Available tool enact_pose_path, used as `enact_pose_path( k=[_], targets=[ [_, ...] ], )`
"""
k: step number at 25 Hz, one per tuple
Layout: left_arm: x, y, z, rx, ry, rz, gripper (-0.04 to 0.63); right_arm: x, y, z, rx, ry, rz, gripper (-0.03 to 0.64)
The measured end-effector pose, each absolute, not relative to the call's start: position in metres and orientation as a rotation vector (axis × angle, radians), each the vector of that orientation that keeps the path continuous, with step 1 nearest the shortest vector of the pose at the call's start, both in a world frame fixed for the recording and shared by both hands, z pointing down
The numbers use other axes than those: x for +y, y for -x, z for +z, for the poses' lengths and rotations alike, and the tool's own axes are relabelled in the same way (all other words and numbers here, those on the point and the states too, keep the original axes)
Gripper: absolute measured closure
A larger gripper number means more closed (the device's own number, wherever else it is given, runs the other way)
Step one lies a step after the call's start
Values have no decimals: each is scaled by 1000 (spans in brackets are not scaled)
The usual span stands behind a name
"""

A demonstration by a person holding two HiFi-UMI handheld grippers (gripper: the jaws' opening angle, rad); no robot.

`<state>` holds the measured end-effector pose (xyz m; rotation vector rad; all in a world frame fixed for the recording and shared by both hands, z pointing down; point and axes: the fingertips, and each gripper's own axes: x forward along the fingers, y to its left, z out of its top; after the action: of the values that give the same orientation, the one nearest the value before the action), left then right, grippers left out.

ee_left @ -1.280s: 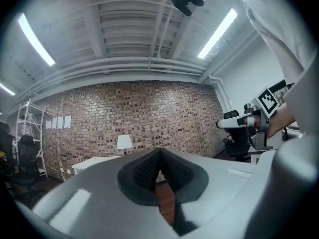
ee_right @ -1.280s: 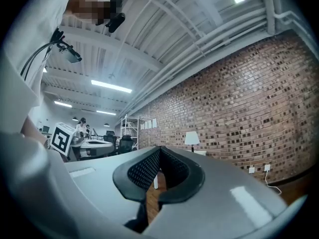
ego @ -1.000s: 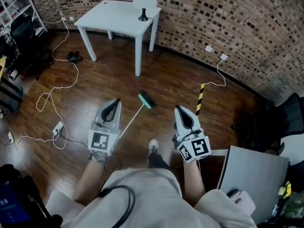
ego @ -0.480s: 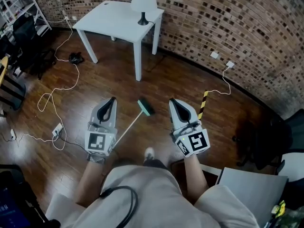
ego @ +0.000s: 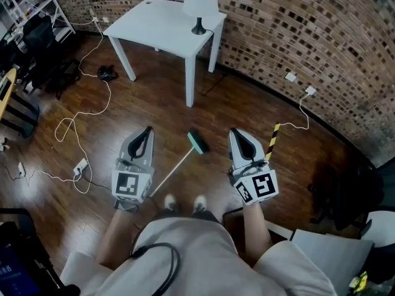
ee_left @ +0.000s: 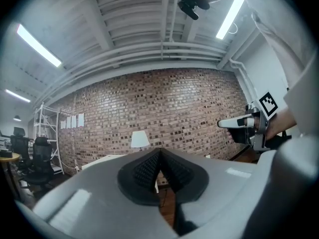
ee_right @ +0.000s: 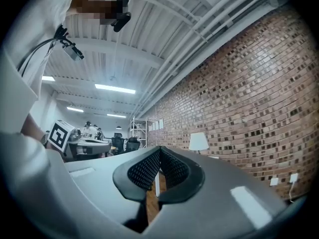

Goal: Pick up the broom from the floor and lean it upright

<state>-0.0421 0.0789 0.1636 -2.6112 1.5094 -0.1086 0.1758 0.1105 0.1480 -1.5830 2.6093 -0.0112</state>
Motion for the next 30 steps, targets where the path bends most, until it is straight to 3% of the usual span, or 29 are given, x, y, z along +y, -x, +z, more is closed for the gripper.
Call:
enact_pose_path(
  k=[19,30],
  targets=[
    [56,126,228,1741,2566,-220,594,54,-77,214,2866,1328,-114,603],
    [62,194,357,1938,2528,-341,594,32,6,344,3100,1084,-145,598]
  ],
)
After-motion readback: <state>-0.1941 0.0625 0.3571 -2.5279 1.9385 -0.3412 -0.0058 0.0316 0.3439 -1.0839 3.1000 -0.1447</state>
